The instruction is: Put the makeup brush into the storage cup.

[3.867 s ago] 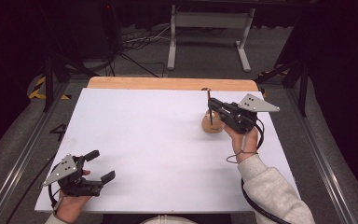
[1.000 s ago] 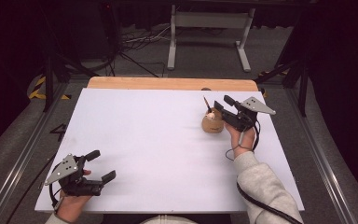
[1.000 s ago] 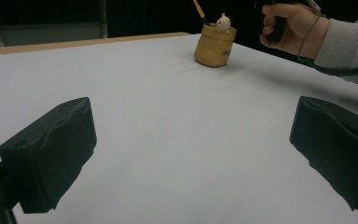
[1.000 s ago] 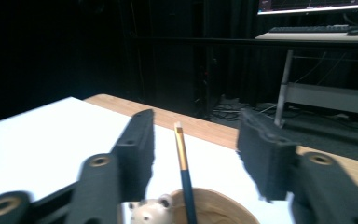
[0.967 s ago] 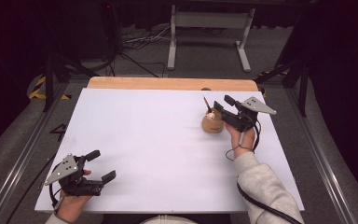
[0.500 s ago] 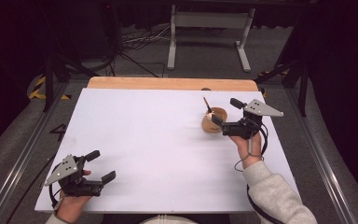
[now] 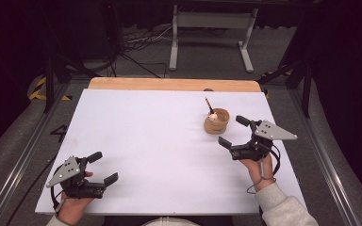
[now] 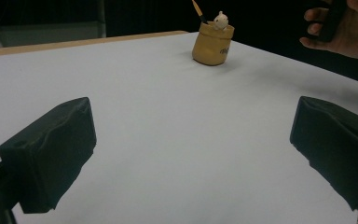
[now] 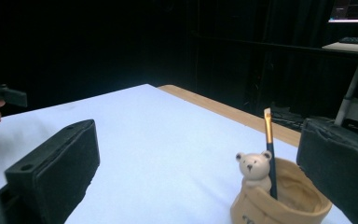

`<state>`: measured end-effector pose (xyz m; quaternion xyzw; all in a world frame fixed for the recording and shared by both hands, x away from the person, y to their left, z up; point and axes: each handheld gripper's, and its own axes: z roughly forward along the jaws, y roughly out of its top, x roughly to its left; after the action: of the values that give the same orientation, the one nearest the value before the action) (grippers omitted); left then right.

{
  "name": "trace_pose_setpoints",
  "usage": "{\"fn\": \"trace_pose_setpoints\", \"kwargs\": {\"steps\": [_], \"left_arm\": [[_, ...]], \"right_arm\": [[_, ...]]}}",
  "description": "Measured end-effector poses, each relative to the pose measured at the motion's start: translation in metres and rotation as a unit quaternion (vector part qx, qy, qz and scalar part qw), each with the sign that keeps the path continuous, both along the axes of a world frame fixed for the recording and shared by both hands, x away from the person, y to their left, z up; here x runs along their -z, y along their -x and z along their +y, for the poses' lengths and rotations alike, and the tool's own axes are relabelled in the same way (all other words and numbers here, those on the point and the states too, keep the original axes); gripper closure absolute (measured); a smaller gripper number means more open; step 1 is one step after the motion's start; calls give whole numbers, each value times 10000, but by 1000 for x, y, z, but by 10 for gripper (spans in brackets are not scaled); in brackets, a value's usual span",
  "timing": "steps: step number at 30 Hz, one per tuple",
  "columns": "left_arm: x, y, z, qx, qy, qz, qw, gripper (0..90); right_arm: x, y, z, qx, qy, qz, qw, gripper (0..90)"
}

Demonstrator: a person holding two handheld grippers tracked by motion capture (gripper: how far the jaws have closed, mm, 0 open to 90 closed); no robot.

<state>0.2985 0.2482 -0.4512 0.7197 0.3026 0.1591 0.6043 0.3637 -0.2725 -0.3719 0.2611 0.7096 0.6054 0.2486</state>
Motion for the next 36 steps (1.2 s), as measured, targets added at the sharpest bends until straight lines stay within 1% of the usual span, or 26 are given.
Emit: {"fn": "trace_pose_setpoints", "kwargs": {"steps": [4, 7, 8, 11, 15, 18, 21, 30, 36], "left_arm": [[-1, 1, -1, 47, -43, -32, 10000, 9], [-1, 1, -2, 65, -49, -57, 10000, 7], [-2, 1, -2, 74, -60, -61, 9999, 7], [-2, 1, -1, 101, -74, -57, 9999, 7], [-2, 1, -3, 122, -71, -61, 9999, 7], [-2, 2, -3, 153, -65, -60, 9998, 7], [-2, 1, -3, 174, -72, -66, 9998, 7], [-2, 1, -4, 288, -52, -50, 9996, 7], [-2, 0, -4, 353, -71, -32, 9993, 6]], "right_arm": [[9, 10, -2, -99, 58, -37, 9999, 0], [12, 14, -3, -120, 36, -20, 9999, 0], [15, 18, -4, -141, 21, -18, 9999, 0], [22, 25, -4, -158, 94, -19, 9998, 0], [30, 32, -4, -246, 103, 15, 9996, 0], [35, 34, -3, -278, 7, 30, 9996, 0], [39, 36, -2, -296, -4, 65, 9995, 0], [53, 40, 1, -329, 78, 174, 9993, 0], [58, 41, 2, -348, 84, 235, 9991, 0]]}}
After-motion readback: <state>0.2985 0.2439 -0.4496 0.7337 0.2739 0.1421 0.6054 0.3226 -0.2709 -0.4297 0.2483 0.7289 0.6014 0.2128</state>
